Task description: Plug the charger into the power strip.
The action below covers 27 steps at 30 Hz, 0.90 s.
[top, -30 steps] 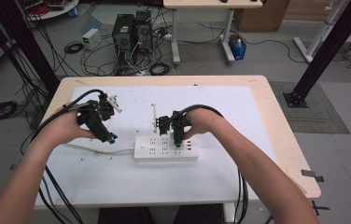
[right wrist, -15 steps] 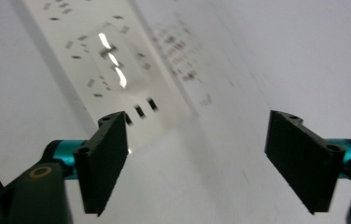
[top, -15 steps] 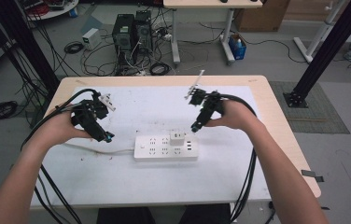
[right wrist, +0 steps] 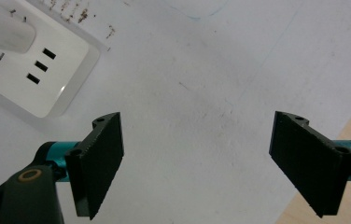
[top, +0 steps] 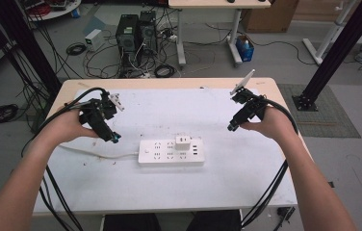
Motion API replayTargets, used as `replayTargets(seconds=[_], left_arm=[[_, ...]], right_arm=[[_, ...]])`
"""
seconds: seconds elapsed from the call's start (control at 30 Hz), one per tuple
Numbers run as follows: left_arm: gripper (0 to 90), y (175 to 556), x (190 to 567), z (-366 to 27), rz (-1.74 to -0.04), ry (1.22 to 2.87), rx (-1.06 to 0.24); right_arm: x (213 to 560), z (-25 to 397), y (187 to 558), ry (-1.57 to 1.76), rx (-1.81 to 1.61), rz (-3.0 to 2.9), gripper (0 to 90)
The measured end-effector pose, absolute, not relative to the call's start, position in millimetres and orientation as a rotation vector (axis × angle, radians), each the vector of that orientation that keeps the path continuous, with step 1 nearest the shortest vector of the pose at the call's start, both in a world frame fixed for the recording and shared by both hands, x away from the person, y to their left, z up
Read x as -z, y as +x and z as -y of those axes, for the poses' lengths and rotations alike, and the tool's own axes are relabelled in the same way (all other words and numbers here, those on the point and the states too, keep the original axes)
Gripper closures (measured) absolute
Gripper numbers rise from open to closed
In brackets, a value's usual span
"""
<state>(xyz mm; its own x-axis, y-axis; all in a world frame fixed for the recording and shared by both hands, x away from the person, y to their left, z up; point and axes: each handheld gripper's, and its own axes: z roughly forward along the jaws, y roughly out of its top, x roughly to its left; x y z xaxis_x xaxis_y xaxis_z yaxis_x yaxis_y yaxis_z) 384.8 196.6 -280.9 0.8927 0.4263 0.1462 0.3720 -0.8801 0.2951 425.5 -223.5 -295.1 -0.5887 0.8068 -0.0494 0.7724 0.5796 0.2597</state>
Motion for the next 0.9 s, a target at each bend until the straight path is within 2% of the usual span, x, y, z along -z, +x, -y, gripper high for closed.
replayTargets(seconds=[0.9], left_arm=[[20.6, 388.0, 281.3, -188.9, -0.611, 2.807, -0.309]], right_arm=[[298.4, 229.9, 420.1, 1.285, -0.302, -2.647, 17.3]])
